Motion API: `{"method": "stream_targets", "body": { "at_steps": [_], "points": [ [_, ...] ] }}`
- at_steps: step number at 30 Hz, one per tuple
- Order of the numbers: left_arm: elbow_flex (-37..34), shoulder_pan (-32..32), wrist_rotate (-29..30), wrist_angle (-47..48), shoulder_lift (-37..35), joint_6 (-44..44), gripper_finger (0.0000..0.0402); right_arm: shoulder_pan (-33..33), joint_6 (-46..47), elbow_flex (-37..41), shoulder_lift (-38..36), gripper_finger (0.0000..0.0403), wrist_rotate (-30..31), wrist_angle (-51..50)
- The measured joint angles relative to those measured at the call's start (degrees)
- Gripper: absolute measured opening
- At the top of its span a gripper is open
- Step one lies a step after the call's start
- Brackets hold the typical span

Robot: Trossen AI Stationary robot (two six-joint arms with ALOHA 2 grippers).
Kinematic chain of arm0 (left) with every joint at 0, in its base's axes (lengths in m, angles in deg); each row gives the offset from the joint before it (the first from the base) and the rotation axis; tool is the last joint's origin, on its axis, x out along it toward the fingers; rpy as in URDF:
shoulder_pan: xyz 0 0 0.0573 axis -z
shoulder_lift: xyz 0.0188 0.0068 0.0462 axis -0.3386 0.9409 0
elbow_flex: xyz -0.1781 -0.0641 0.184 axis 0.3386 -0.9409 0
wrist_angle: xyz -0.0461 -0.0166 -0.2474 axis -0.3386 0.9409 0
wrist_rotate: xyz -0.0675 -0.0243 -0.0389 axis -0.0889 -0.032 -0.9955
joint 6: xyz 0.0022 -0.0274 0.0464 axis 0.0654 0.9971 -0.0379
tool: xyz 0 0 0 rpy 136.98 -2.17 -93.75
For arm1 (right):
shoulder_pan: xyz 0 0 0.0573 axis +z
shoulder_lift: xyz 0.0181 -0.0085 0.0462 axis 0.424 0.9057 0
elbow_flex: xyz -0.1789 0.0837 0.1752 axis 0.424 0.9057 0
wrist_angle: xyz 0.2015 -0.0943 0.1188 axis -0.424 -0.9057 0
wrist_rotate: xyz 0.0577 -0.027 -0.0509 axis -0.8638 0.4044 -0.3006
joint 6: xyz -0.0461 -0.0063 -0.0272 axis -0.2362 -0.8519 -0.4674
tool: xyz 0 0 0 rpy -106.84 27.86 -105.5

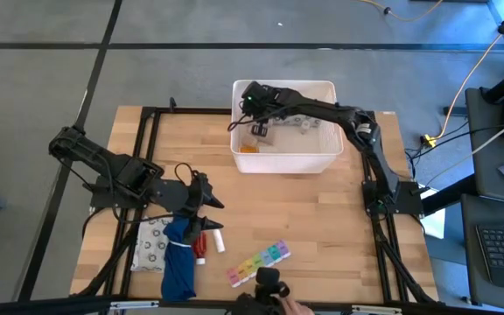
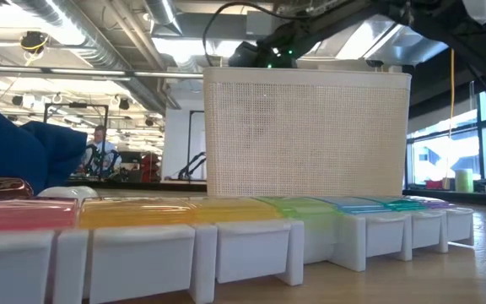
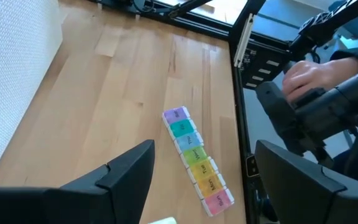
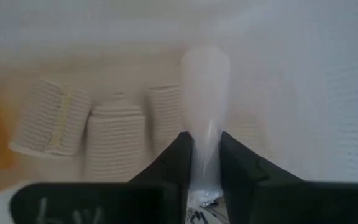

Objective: Pick & place medical supplies in basket/bin
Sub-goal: Put the rolled white gauze into the white container

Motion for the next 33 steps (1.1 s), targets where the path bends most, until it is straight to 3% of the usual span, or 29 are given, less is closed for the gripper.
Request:
{"method": "stream_targets", "body": {
  "at_steps": [6, 13, 18, 21, 27, 31, 33],
  "points": [
    [0.00, 0.00, 0.06, 0.02, 0.00, -0.02, 0.0271, -0.11, -1.21, 0.00, 0.25, 0.0107, 0.02, 0.36],
    [0.00, 0.00, 0.13, -0.01, 0.00, -0.02, 0.0271, -0.02, -0.04, 0.00, 0.25, 0.0204, 0.77, -0.07],
    [0.00, -0.02, 6.57, 0.90, 0.95, -5.41, 0.0268, 1.54, 0.98, -3.80, 0.23, 0.0254, 6.12, -6.22],
    [0.00, -0.04, 7.11, 3.73, 1.67, -9.55, 0.0265, 2.42, 1.09, -8.54, 0.18, 0.0269, 7.47, -10.30],
    [0.00, 1.11, 6.58, 9.69, 4.26, -9.38, 0.0254, 4.29, 6.94, -23.13, 0.18, 0.0275, 7.53, -21.68],
    [-0.02, 2.99, 5.24, 11.77, 7.84, -10.58, 0.0246, 7.12, 11.47, -19.32, -7.41, 0.0275, 6.65, -20.99],
    [-0.02, 3.71, 5.63, 11.57, 10.06, -13.13, 0.0243, 8.52, 14.78, -18.46, -11.29, 0.0275, 2.36, -22.22]
  ]
}}
